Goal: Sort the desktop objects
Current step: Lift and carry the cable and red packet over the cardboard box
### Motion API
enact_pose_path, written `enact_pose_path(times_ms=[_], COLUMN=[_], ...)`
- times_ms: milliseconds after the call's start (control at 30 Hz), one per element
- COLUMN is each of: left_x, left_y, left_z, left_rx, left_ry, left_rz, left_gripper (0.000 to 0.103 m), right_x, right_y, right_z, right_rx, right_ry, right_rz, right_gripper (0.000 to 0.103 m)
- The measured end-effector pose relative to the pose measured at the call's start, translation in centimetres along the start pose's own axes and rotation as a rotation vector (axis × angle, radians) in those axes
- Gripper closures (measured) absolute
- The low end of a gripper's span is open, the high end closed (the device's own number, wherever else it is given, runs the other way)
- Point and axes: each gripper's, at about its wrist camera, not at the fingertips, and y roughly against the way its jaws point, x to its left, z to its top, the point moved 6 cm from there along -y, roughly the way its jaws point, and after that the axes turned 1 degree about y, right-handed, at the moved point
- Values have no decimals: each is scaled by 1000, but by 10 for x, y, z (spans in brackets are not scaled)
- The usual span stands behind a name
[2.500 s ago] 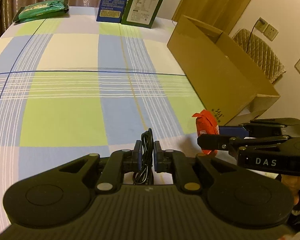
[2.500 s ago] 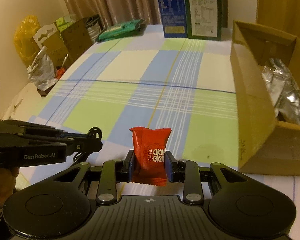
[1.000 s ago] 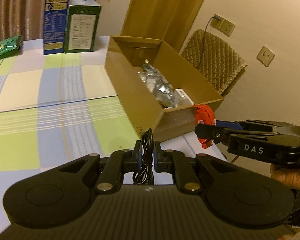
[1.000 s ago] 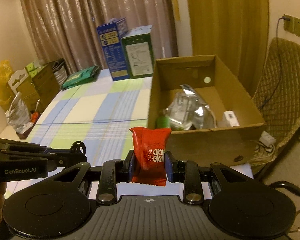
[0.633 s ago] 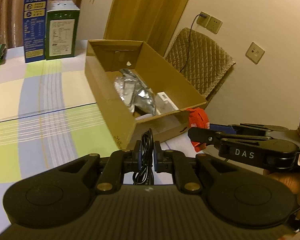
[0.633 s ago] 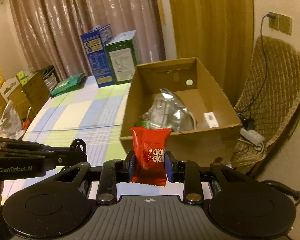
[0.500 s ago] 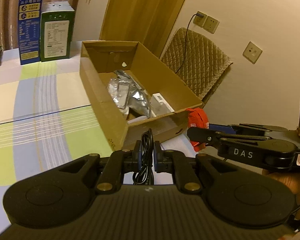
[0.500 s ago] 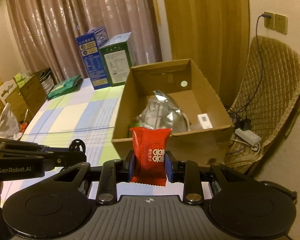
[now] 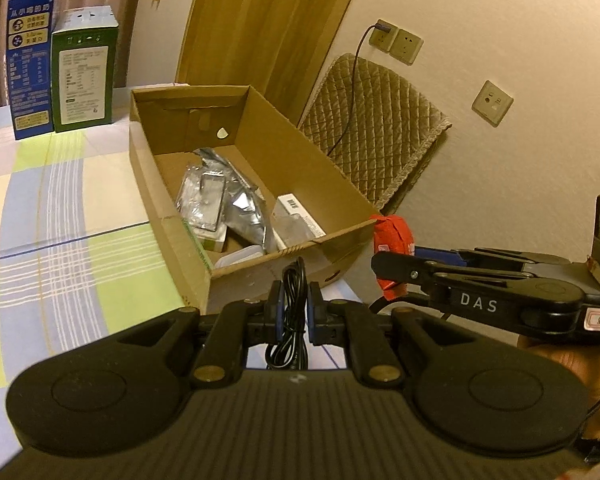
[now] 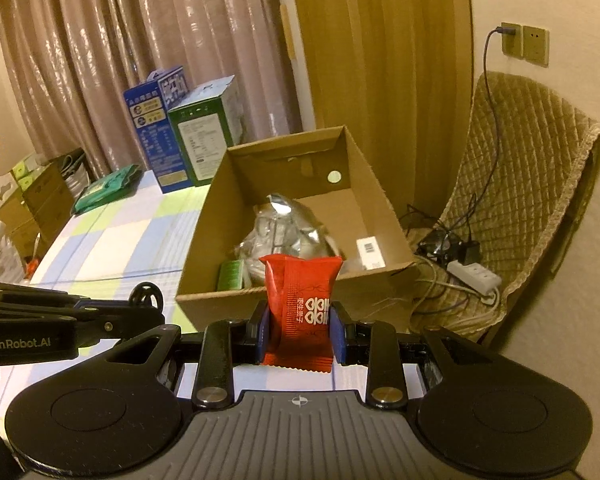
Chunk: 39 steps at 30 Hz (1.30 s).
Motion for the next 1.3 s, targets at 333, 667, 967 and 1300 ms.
enact_pose_path(times_ms=[333, 667, 967, 1300], left_x=[-4, -3, 1, 7], left_y=[-15, -32, -45, -57], left_z=[20, 39, 50, 62], left_rx=[-17, -30, -33, -39], left_ry=[5, 17, 24, 39], left_rz=[5, 15, 25, 33], left_gripper=[96, 95, 95, 96], right_x=[-11, -17, -25, -30], right_y=[-7, -22, -37, -52], right_z=[12, 27, 43, 56], right_rx=[-9, -12, -17, -16], right_ry=[3, 32, 45, 60], right_rz=[1, -6, -9, -12], right_gripper=[75, 75, 75, 75])
